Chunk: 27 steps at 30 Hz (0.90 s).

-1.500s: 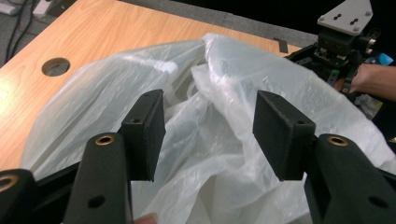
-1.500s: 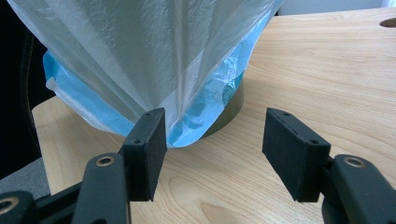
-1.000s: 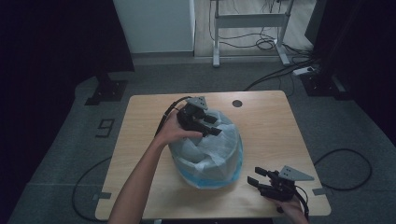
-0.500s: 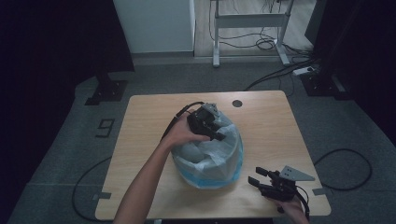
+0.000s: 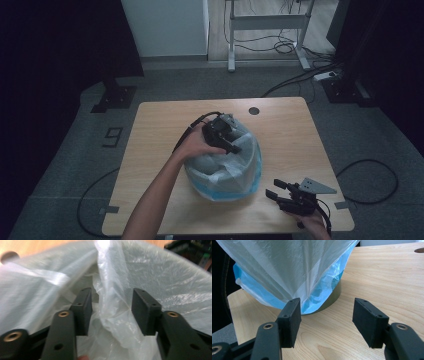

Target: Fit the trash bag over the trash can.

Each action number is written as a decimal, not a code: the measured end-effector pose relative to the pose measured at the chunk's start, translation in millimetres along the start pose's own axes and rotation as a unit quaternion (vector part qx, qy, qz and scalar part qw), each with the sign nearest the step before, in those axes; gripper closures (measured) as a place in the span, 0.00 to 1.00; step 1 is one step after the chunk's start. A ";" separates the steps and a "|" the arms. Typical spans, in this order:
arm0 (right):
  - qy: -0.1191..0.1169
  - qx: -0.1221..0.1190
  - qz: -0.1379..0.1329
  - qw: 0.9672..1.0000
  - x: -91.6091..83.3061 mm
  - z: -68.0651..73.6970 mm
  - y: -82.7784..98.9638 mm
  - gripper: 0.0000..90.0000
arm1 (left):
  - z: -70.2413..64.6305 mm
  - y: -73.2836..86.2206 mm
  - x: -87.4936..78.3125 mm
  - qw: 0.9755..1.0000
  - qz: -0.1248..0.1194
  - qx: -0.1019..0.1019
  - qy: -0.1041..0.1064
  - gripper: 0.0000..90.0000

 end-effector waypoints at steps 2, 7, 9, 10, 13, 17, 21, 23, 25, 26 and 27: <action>0.001 0.000 0.000 1.000 0.1 -0.2 0.0 0.43 | 2.0 -0.1 -12.5 1.000 -0.024 -0.003 0.000 0.52; 0.000 -0.001 0.000 1.000 0.5 -0.1 0.0 0.43 | 6.9 6.4 -32.7 0.999 -0.042 -0.011 -0.007 0.52; 0.000 -0.001 0.000 1.000 0.7 0.1 0.1 0.43 | 9.6 12.4 -39.5 0.999 -0.043 -0.016 -0.012 0.52; 0.000 -0.001 0.000 1.000 0.7 0.3 0.0 0.43 | 11.3 16.7 -43.0 0.999 -0.041 -0.019 -0.016 0.52; 0.000 -0.001 0.001 1.000 1.4 0.5 0.3 0.43 | 14.3 27.3 -49.2 0.999 -0.032 -0.024 -0.025 0.53; -0.001 -0.001 0.003 1.000 3.0 1.6 0.7 0.43 | 17.4 40.0 -52.2 0.999 -0.012 -0.031 -0.033 0.54; -0.002 -0.002 0.005 1.000 4.2 2.4 1.4 0.43 | 18.4 48.1 -50.0 0.999 0.009 -0.035 -0.035 0.55; -0.002 -0.002 0.006 1.000 4.6 2.7 1.7 0.43 | 18.0 51.1 -46.9 0.999 0.025 -0.032 -0.036 0.56; -0.002 -0.002 0.006 1.000 4.5 2.6 1.7 0.43 | 18.0 53.4 -43.4 0.998 0.038 -0.032 -0.036 0.56; -0.002 -0.002 0.006 1.000 4.4 2.5 1.6 0.43 | 17.6 54.6 -41.2 0.998 0.046 -0.032 -0.034 0.56; -0.002 -0.002 0.005 1.000 4.0 2.3 1.5 0.43 | 17.2 55.3 -39.9 0.998 0.051 -0.030 -0.032 0.56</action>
Point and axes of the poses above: each handheld gripper's, and its own axes: x roughly forward along the jaws, y roughly out of its underside, z roughly to its left, the point moved 5 cm from there along x, roughly forward along the jaws, and after that the axes turned 4 degrees about -y, right-handed, at the moved point
